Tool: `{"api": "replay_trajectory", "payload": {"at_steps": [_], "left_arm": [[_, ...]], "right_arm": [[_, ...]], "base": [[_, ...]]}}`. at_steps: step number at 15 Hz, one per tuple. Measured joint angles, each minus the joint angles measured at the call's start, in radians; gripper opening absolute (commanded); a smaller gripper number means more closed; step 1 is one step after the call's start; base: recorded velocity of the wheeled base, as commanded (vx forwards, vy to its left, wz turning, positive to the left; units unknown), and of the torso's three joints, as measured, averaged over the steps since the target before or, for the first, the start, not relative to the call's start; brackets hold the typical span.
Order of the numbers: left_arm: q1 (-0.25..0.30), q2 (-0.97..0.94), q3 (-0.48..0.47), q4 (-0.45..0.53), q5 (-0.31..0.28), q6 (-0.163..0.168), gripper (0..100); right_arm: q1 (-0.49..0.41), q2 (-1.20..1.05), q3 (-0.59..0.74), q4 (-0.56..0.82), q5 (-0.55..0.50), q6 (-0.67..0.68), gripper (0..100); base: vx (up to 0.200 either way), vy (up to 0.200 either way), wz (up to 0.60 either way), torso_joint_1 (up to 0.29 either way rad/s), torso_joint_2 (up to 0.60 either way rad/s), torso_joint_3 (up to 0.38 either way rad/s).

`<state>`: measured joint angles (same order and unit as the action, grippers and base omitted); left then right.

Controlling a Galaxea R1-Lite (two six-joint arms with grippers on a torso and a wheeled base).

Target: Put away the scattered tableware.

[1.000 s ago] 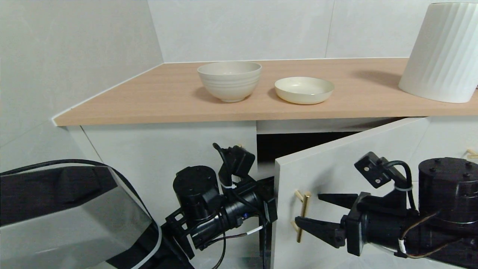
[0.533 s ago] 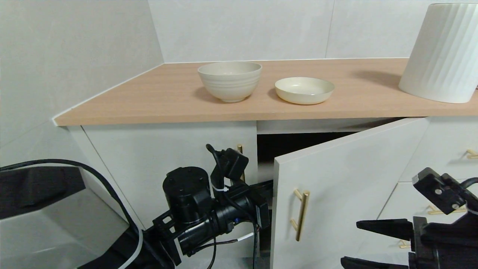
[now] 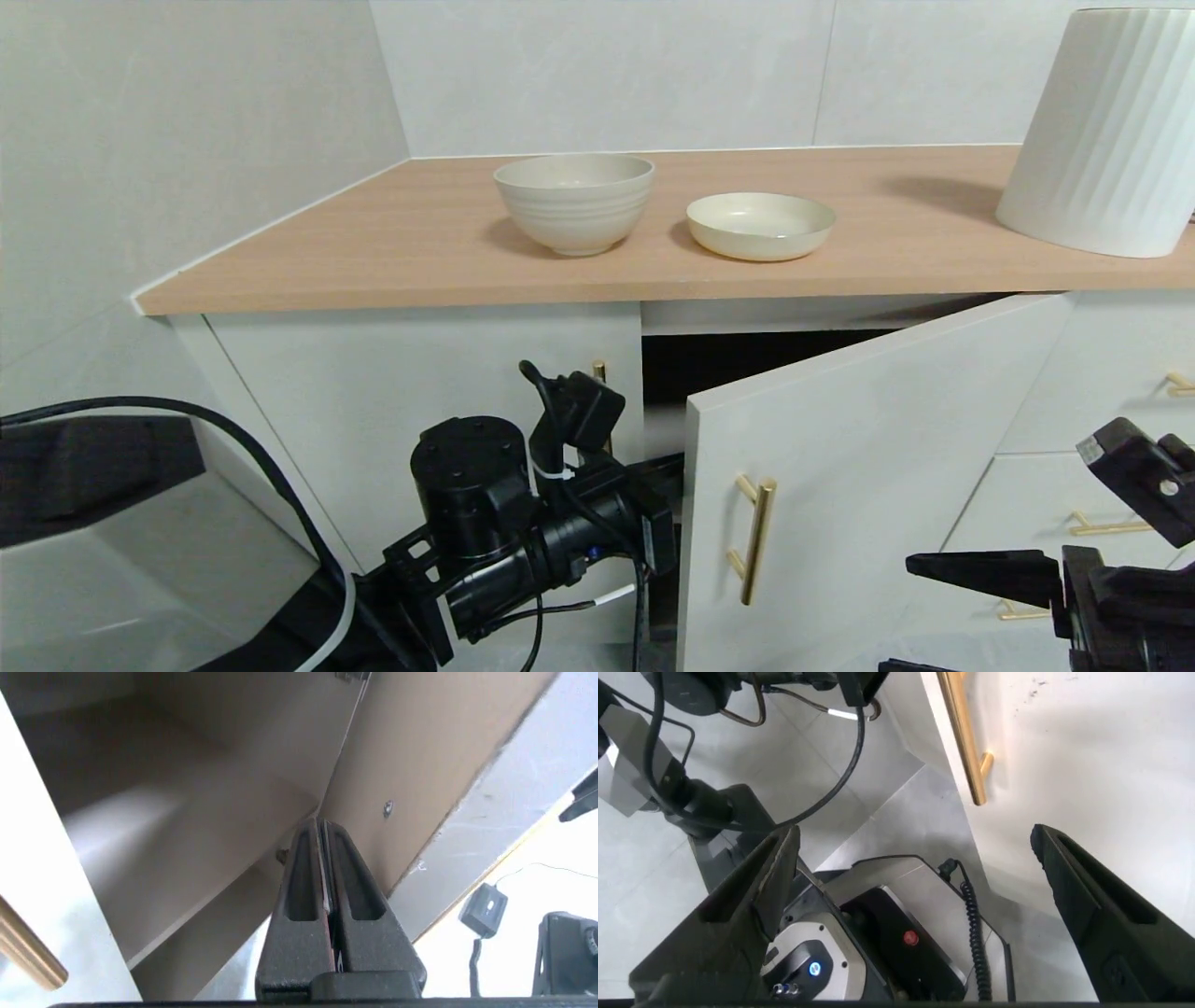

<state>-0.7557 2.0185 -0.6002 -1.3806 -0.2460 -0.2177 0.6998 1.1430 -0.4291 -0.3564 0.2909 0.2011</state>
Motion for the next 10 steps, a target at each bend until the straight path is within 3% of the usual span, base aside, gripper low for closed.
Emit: {"api": "replay_trajectory", "payload": {"at_steps": [4, 10], "left_arm": [[-0.007, 0.008, -0.011, 0.0, -0.002, 0.0, 0], [-0.008, 0.053, -0.067, 0.005, -0.001, 0.0, 0]], "right_arm": [[0.001, -0.002, 0.004, -0.001, 0.0, -0.001, 100], [0.006, -0.004, 0.006, 0.0, -0.002, -0.001, 100]], "base": [[-0.2, 0.0, 0.0, 0.002, 0.0, -0.002], [0.0, 0.0, 0.0, 0.0, 0.0, 0.0]]}}
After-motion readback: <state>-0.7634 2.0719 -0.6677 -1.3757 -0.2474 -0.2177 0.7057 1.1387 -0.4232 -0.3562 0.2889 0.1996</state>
